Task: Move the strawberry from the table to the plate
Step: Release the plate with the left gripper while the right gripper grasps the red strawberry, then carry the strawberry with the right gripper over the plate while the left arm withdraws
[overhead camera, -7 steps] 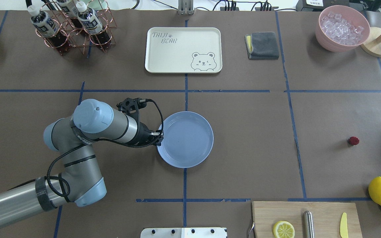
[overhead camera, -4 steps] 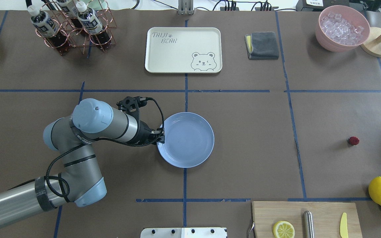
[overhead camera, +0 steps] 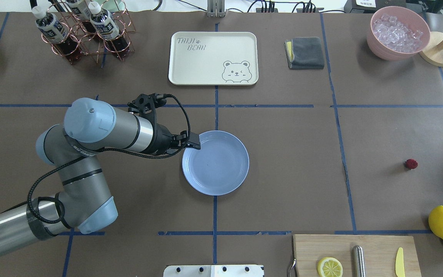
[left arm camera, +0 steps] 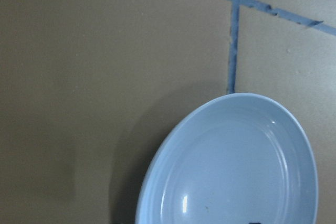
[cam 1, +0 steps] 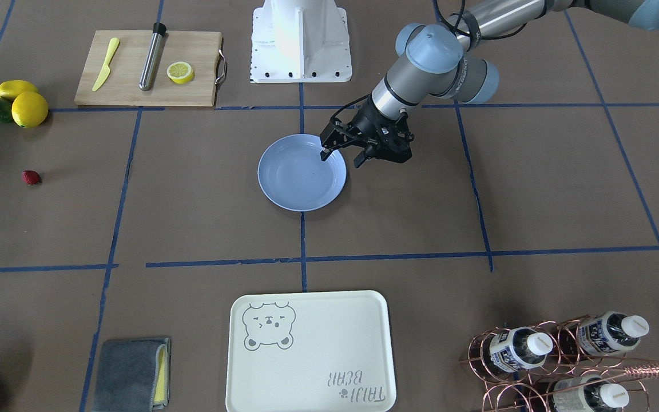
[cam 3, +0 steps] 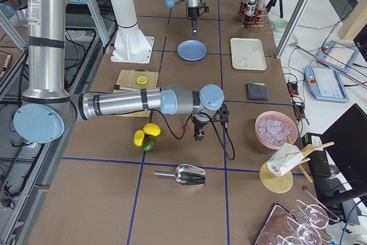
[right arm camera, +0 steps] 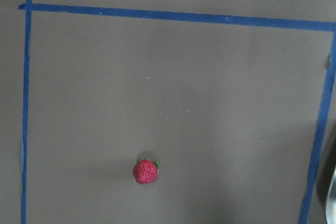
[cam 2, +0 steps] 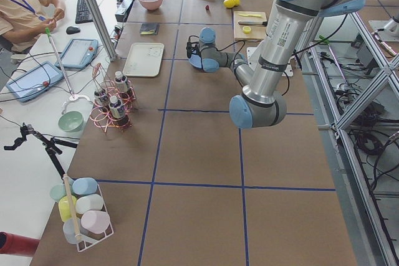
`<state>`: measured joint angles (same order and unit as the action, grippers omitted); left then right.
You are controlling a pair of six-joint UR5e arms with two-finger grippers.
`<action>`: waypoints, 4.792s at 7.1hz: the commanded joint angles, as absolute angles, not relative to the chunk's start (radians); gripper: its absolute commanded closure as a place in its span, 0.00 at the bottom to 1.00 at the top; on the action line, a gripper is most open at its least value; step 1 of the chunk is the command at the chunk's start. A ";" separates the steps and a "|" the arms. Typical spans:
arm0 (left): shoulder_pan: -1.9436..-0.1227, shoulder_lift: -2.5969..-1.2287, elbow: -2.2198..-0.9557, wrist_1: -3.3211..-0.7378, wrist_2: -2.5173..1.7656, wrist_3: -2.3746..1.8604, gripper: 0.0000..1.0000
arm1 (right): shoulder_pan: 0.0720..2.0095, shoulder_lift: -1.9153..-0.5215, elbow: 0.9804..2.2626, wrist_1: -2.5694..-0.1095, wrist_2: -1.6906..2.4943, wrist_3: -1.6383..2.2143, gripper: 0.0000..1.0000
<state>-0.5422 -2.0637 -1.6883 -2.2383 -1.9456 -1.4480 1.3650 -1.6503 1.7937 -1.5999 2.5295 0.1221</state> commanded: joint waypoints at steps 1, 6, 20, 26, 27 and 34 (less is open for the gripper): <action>-0.563 -2.045 -1.742 -2.238 -1.950 -1.450 0.10 | 1.159 -1.727 1.790 -1.118 2.330 0.590 0.00; -0.566 -2.045 -1.752 -2.238 -1.947 -1.456 0.07 | 0.904 -1.753 1.684 -0.839 2.140 0.862 0.00; -0.574 -1.923 -1.883 -2.241 -1.950 -1.451 0.01 | 0.803 -1.587 1.798 -0.850 2.123 1.281 1.00; -0.751 -1.578 -2.060 -2.249 -1.953 -1.165 0.01 | 0.427 -0.972 1.792 -1.366 1.709 1.786 1.00; -0.815 -1.528 -2.069 -2.250 -1.977 -1.067 0.01 | 0.416 -0.938 1.748 -1.368 1.689 1.863 1.00; -0.827 -1.517 -2.060 -2.256 -2.005 -1.048 0.01 | 0.365 -0.836 1.531 -1.370 1.641 1.884 1.00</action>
<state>-0.8268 -1.5165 -2.0613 -2.2572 -2.0049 -1.0477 0.3672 -0.8322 1.5339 -1.3698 1.6418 1.8851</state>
